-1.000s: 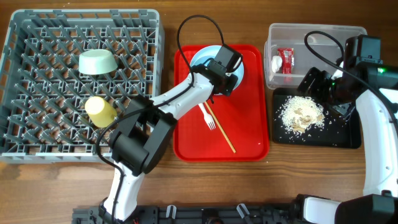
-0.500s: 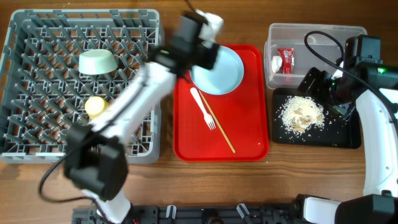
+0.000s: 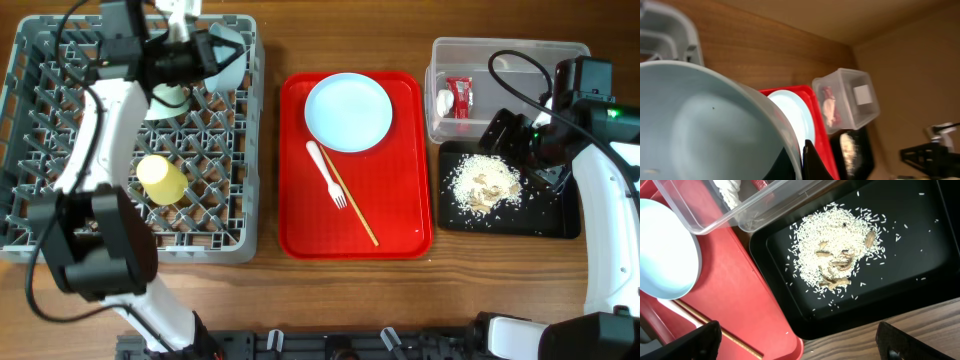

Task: Sort waste into correct bins and load items into the dishwasher rack
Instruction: 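Carry the light-blue bowl into the dish rack and release it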

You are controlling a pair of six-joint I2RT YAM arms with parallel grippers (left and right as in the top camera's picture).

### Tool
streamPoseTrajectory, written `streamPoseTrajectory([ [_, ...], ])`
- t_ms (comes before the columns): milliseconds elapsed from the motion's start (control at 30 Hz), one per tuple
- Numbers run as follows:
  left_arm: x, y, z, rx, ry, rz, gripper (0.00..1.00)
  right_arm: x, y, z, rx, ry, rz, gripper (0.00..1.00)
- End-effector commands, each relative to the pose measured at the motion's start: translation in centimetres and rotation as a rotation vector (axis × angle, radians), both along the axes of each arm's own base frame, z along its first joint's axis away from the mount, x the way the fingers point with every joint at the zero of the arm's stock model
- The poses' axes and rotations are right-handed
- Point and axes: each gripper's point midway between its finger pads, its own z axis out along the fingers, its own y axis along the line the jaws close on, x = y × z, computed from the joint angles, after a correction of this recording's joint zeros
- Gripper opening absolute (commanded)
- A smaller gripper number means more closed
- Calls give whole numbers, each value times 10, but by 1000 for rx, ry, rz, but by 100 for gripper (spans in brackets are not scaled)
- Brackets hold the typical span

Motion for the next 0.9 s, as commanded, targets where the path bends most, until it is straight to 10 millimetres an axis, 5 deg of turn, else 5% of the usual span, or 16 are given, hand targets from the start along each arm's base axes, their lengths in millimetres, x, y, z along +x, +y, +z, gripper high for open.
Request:
streamPoseTrajectory([
  [0,-2,15,-14,-203,88,-58,4,-1,1,9,1,-28,10,100],
  [400,7,68,-48,-331,187,27,4,-1,1,9,2,-28,9,100],
  [867,-7,60,-11,-493,132,-129,4,-2,1,8,4,-23,7,100],
])
